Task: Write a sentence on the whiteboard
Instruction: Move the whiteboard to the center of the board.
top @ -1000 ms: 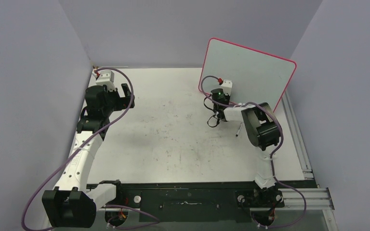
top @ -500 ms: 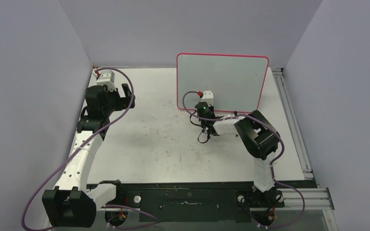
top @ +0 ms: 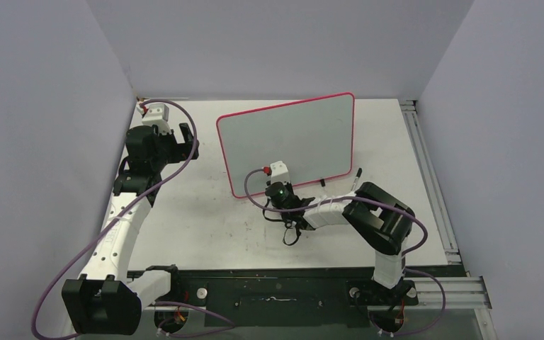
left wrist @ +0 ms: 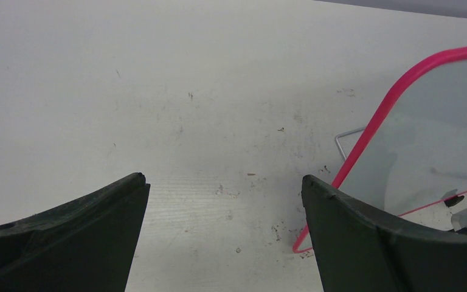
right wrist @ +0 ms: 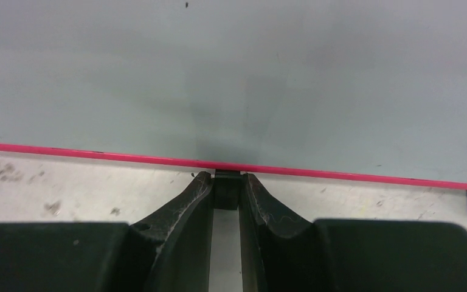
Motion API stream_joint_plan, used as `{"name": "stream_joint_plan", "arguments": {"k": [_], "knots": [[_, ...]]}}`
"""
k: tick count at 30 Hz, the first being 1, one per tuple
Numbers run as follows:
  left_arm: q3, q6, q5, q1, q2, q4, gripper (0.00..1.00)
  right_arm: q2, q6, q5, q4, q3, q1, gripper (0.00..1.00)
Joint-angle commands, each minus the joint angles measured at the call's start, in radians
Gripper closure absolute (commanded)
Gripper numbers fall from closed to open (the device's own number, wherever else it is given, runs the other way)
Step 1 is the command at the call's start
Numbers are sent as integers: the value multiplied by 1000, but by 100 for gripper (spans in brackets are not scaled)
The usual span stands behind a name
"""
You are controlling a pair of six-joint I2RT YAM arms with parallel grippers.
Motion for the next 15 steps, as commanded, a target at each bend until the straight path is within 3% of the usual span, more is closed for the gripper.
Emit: {"name": "stream_joint_plan", "arguments": {"k": [1, 4, 10, 15], "knots": [[5, -6, 3, -7, -27, 46, 4, -54, 18, 7, -36, -25, 71, 95], [4, -4, 2, -8, -30, 46, 4, -57, 31, 3, -48, -26, 81, 90], [4, 3, -12, -13, -40, 40, 4, -76, 25, 7, -53, -31, 91, 38], [5, 9, -27, -13, -49, 34, 4, -149, 18, 12, -110, -40, 113, 19]]}}
